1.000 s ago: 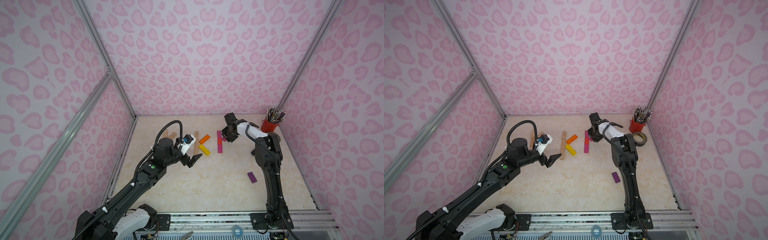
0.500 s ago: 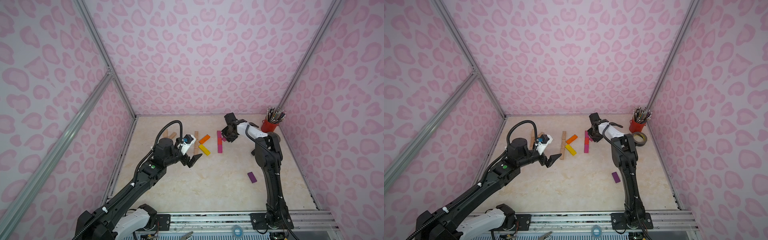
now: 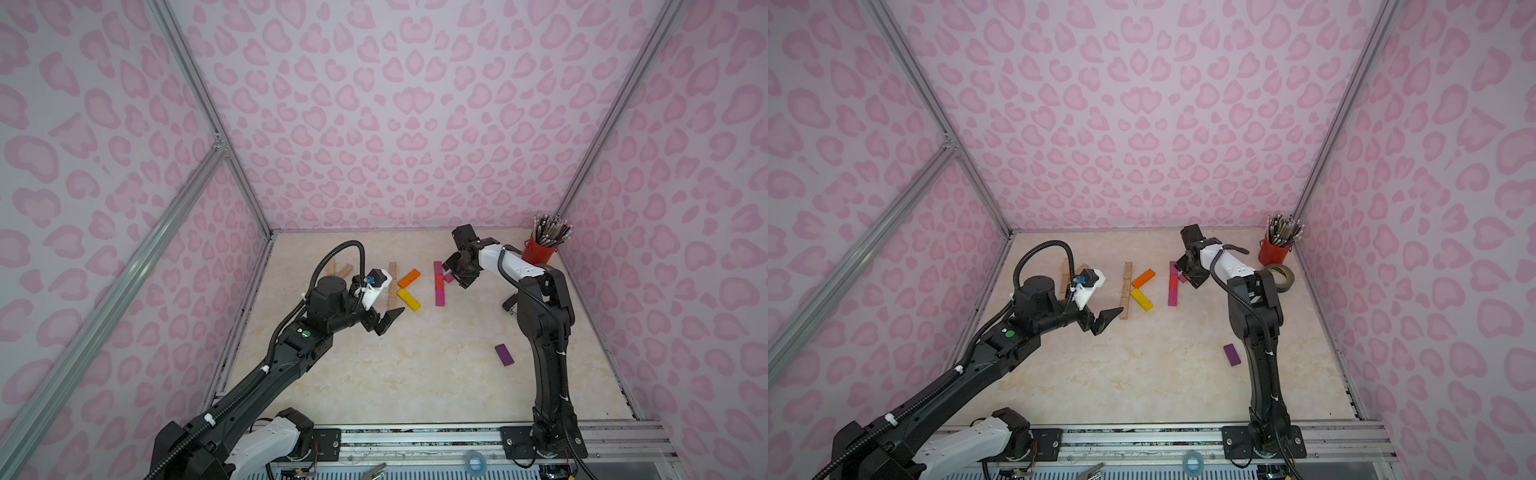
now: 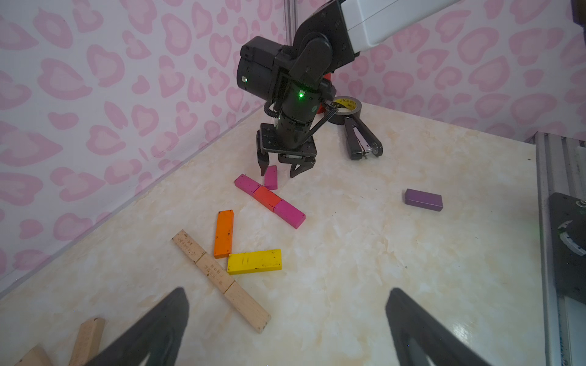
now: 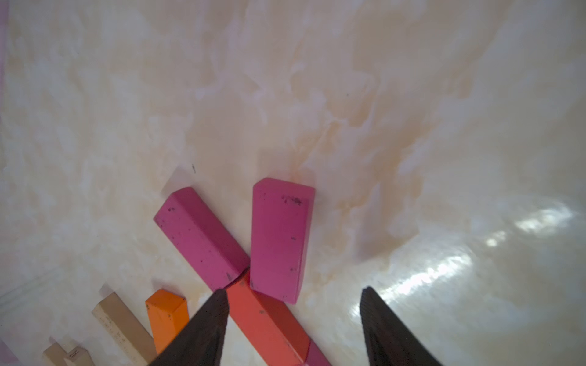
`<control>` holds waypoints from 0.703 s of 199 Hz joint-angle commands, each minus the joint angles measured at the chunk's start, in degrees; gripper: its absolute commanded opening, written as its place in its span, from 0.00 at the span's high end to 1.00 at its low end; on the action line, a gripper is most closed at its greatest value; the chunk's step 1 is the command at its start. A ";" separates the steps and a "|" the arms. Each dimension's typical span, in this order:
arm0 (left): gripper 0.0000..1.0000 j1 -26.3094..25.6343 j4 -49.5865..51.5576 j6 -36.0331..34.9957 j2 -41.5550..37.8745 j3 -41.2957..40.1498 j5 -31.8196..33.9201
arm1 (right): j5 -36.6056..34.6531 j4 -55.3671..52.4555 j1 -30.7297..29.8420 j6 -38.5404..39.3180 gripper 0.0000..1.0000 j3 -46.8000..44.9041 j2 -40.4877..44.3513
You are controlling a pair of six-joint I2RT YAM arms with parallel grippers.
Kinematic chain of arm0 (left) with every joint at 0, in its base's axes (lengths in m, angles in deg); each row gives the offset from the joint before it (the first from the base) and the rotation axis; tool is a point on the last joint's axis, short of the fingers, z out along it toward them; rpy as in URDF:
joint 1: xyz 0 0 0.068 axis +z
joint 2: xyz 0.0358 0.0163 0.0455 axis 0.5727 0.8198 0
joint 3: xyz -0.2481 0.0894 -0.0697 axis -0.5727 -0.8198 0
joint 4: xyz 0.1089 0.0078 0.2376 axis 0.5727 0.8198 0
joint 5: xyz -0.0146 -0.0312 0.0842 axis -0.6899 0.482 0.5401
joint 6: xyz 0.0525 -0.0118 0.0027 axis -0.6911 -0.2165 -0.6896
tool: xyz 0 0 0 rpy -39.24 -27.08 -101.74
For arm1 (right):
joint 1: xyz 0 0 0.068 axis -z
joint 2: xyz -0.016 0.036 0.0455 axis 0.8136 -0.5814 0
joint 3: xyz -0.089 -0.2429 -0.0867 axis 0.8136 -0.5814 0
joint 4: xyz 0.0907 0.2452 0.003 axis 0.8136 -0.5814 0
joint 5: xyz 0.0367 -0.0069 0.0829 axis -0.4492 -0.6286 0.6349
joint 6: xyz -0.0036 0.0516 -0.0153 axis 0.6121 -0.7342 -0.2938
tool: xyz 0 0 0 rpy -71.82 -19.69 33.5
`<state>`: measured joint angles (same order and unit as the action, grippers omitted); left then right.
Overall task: Assemble the letter k with building blocks
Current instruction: Assemble the building block at the center of the board, then pick up the building block from the center of the board.
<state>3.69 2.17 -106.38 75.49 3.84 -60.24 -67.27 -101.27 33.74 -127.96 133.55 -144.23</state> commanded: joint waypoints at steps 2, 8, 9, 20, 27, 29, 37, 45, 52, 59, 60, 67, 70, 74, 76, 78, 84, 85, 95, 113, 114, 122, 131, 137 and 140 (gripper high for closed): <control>0.01 -0.04 -0.38 -0.90 -0.23 0.32 0.88 | -1.58 0.28 0.82 7.24 0.25 -3.02 4.24; 0.01 0.01 -0.40 -1.04 -0.32 0.24 1.04 | -2.14 0.51 1.21 9.43 0.24 -4.41 6.07; 0.01 -0.02 -0.40 -1.07 -0.32 0.23 1.06 | -2.27 0.60 1.25 9.79 0.24 -4.64 6.41; 0.01 0.04 -0.40 -1.43 -0.42 0.08 1.14 | -3.29 2.10 1.95 14.94 0.23 -8.35 10.59; 0.01 0.13 -0.40 -1.60 -0.50 0.04 0.97 | -4.06 3.57 2.38 18.64 0.23 -11.13 13.57; 0.01 0.13 -0.44 -1.69 -0.50 0.03 0.90 | -4.31 4.02 2.53 19.87 0.23 -12.00 14.52; 0.01 0.34 -0.48 -1.96 -0.59 -0.06 0.12 | -5.08 5.68 3.05 25.33 0.25 -15.51 18.28; 0.01 0.71 -0.85 -2.03 -0.59 -0.07 -1.20 | -5.87 6.61 3.57 30.98 0.27 -19.05 22.16; 0.01 1.27 -1.38 -1.91 -0.47 -0.09 -2.73 | -6.13 7.09 4.14 35.82 0.28 -22.38 25.76; 0.02 1.94 -2.11 -1.35 -0.21 0.09 -4.68 | -5.10 8.08 4.93 41.19 0.29 -26.21 29.80; 0.02 2.00 -2.22 -1.23 -0.14 0.07 -4.88 | -4.85 8.25 5.04 41.88 0.29 -26.80 30.36; 0.02 2.31 -2.50 -0.68 0.37 0.48 -5.86 | -3.23 9.96 5.72 46.78 0.29 -31.38 34.67; 0.02 2.33 -2.39 -0.55 0.64 0.90 -6.12 | -2.86 10.68 6.15 48.45 0.29 -33.45 36.57; 0.02 2.41 -2.00 -0.34 1.14 1.49 -6.37 | -2.54 11.53 6.62 50.39 0.29 -36.07 39.09; 0.02 2.46 -1.79 -0.21 1.33 1.86 -6.49 | -2.39 11.99 6.86 51.21 0.29 -37.40 40.30; 0.02 2.43 -1.49 -0.11 1.56 2.17 -6.61 | -2.18 12.37 7.07 52.25 0.29 -38.65 41.53; 0.02 2.50 -0.70 0.39 2.20 3.22 -6.81 | -1.66 13.21 7.62 55.40 0.30 -42.16 45.13; 0.02 2.50 -0.59 0.48 2.30 3.39 -6.82 | -1.64 13.28 7.70 55.93 0.30 -42.72 45.72; 0.03 2.50 0.42 1.06 2.91 4.27 -6.84 | -2.42 13.39 7.90 61.70 0.33 -47.73 51.19; 0.03 2.42 0.56 1.01 2.33 3.95 -7.52 | -4.19 14.24 7.92 71.26 0.36 -56.68 61.30; 0.03 2.42 0.48 1.01 2.23 3.85 -7.53 | -4.40 14.32 7.94 71.64 0.37 -57.19 61.80; 0.02 2.33 -0.16 0.77 1.54 3.30 -7.53 | -6.91 15.20 7.94 72.36 0.42 -61.03 65.17; 0.02 2.33 -0.83 0.49 0.86 2.58 -7.45 | -9.04 16.13 8.12 72.88 0.43 -64.42 68.31; 0.02 2.29 -0.86 0.33 0.50 2.30 -7.23 | -8.77 16.19 8.27 74.33 0.42 -66.06 69.88; 0.02 2.24 -0.85 0.26 0.40 2.22 -7.12 | -8.29 16.16 8.34 75.36 0.42 -66.81 70.42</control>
<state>6.05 2.72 -106.11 77.13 6.81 -66.38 -72.47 -87.50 41.74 -63.70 72.43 -78.42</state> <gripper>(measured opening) 0.976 0.564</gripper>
